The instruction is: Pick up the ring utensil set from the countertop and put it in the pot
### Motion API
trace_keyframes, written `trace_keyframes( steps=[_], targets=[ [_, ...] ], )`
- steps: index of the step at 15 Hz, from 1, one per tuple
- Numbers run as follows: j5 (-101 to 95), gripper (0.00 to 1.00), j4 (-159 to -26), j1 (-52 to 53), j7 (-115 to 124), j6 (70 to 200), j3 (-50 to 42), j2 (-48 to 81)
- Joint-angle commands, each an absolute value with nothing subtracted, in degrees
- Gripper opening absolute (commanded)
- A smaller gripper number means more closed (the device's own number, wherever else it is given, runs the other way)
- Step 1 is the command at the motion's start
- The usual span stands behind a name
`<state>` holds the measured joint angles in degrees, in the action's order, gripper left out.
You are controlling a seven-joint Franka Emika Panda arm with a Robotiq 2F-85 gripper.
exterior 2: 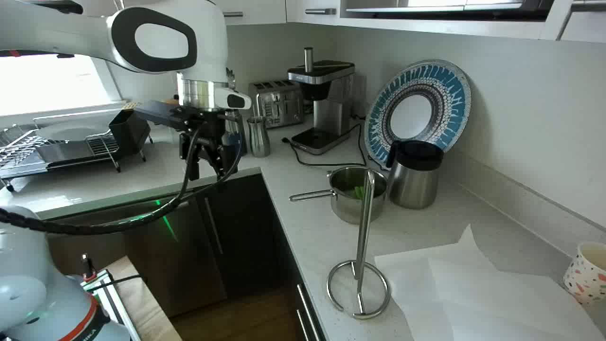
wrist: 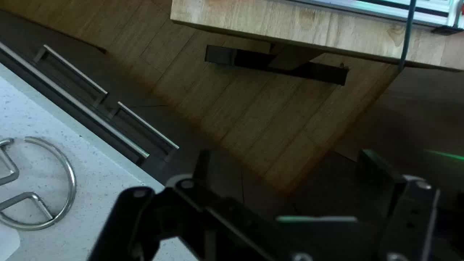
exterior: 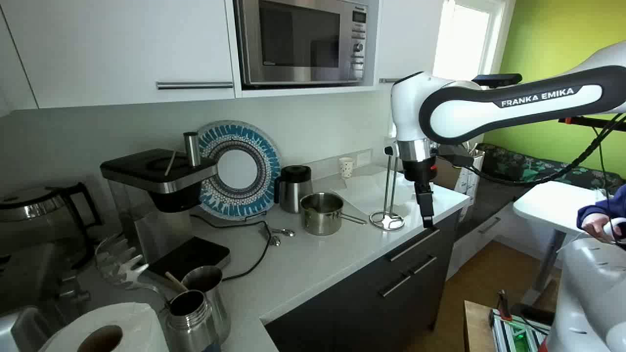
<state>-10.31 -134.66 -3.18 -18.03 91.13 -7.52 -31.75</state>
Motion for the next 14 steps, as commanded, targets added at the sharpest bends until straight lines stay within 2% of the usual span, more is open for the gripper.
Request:
trace_keyframes(
  steps=[1,7,9,14],
  targets=[
    [-10.4,1.00,-134.6,-2.8,-17.9,91.0,-7.8,-31.7],
    [3.3,1.00,-132.1,-0.5,-8.8,100.2,-6.0,-29.9],
    [5.2,1.00,-132.0,-0.3,-5.8,109.1,-3.9,-28.6],
    [-8.0,1.00,-135.2,-5.4,5.1,132.9,0.9,-20.9]
  ],
)
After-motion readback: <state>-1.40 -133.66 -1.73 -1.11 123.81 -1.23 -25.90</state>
